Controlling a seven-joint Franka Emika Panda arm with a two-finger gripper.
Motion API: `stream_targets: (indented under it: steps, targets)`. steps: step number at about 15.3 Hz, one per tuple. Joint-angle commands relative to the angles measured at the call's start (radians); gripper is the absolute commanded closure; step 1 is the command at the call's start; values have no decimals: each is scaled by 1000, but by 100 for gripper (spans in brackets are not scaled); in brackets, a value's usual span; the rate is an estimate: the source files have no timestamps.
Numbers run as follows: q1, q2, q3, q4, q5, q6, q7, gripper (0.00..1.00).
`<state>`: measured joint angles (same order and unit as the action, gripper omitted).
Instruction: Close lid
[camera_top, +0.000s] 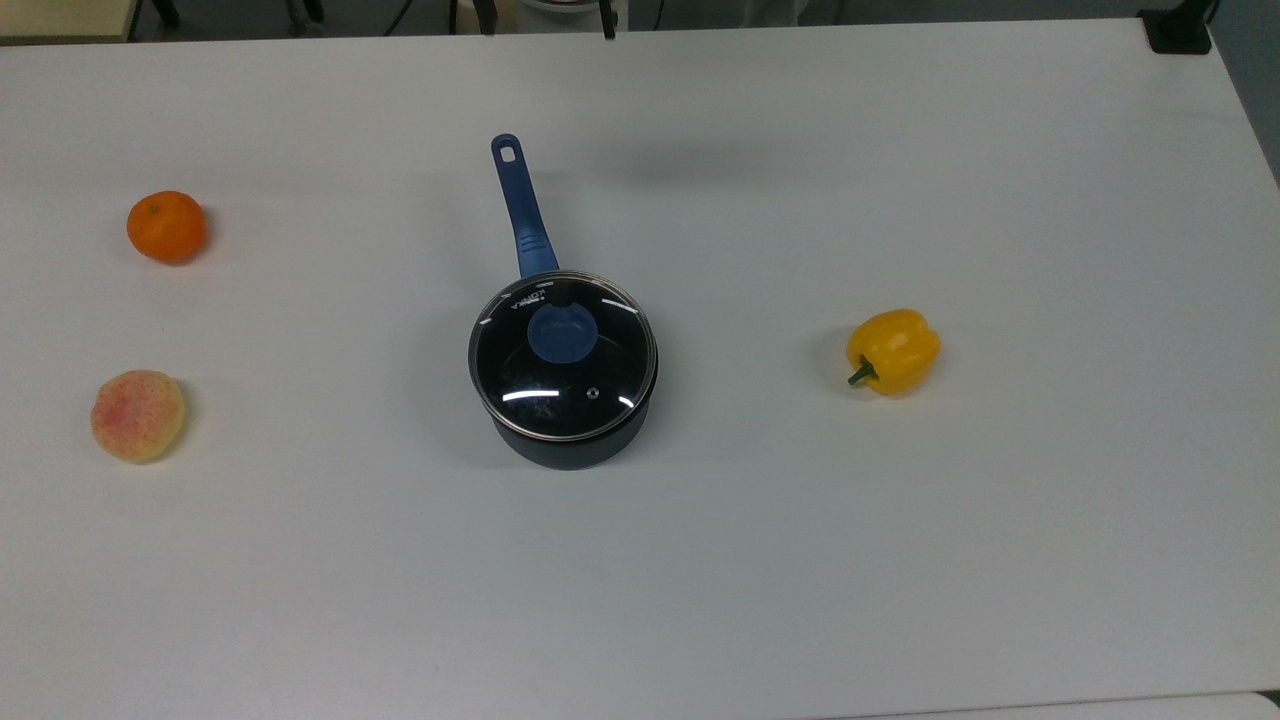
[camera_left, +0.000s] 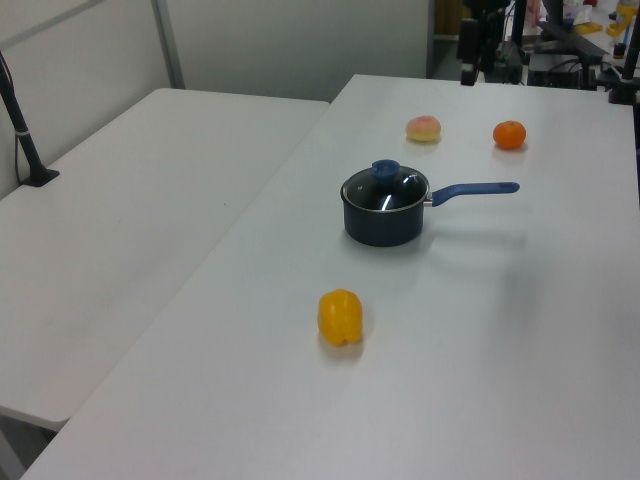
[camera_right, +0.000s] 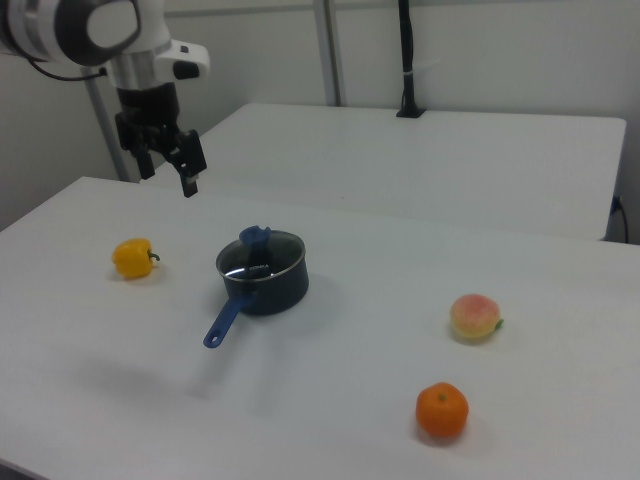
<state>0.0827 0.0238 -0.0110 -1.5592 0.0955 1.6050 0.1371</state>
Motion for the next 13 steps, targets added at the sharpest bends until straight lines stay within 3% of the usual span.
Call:
stream_targets:
  steps: [1, 6, 13]
  targets:
    - [52, -73, -35, -91, -22, 9, -8, 0]
    - [92, -61, -83, -116, -49, 133, -163, 0]
    - [92, -64, -83, -124, -56, 161, -163, 0]
